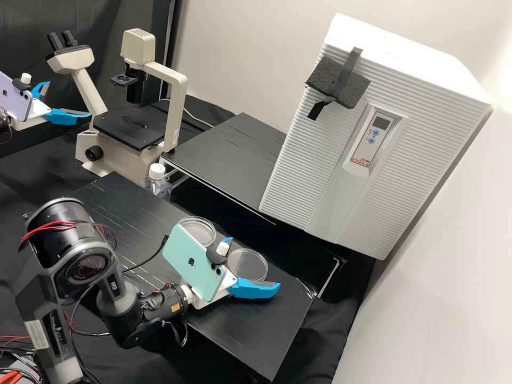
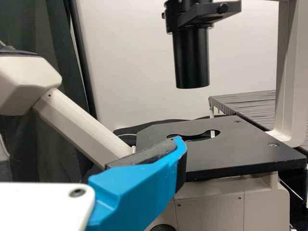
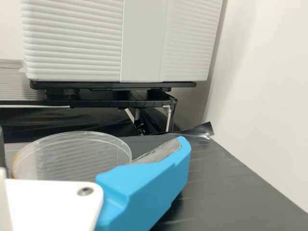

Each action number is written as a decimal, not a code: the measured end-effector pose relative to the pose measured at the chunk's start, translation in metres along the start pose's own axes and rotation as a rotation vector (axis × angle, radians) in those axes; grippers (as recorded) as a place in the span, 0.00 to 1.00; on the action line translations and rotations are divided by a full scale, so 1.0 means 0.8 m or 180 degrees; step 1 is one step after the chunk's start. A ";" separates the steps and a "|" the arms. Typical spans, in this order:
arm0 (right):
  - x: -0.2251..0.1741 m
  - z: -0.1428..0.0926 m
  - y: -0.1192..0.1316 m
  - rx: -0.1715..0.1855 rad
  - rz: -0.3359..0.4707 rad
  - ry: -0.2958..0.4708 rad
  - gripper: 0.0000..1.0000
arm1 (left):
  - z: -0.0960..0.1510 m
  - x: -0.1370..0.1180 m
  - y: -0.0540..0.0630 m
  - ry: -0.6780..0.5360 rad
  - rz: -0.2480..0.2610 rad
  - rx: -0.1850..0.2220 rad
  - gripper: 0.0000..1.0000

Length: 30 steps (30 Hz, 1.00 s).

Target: Close the petri dish lid.

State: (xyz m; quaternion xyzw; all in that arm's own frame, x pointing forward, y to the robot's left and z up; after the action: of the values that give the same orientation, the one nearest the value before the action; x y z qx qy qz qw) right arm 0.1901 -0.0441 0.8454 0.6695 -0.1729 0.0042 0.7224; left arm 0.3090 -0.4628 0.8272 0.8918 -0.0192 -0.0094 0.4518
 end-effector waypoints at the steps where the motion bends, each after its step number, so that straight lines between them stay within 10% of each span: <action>1: 0.000 0.000 0.000 0.0000 -0.0005 -0.0006 1.00 | 0.000 0.000 0.000 0.0000 0.0000 0.0000 1.00; 9: 0.001 0.001 -0.001 -0.0021 -0.0007 -0.0008 1.00 | 0.000 0.000 0.000 0.0000 0.0000 0.0000 1.00; 10: 0.001 0.001 -0.001 -0.0023 -0.0012 -0.0003 0.00 | 0.000 0.000 0.000 0.0000 0.0000 0.0000 1.00; 30: 0.001 0.001 -0.001 -0.0063 -0.0071 0.0055 0.00 | 0.000 0.000 0.000 0.0000 0.0000 0.0000 1.00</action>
State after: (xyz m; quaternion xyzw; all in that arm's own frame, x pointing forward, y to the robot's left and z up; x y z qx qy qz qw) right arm 0.1913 -0.0450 0.8447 0.6642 -0.1591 0.0002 0.7304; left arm 0.3090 -0.4628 0.8272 0.8918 -0.0192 -0.0094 0.4518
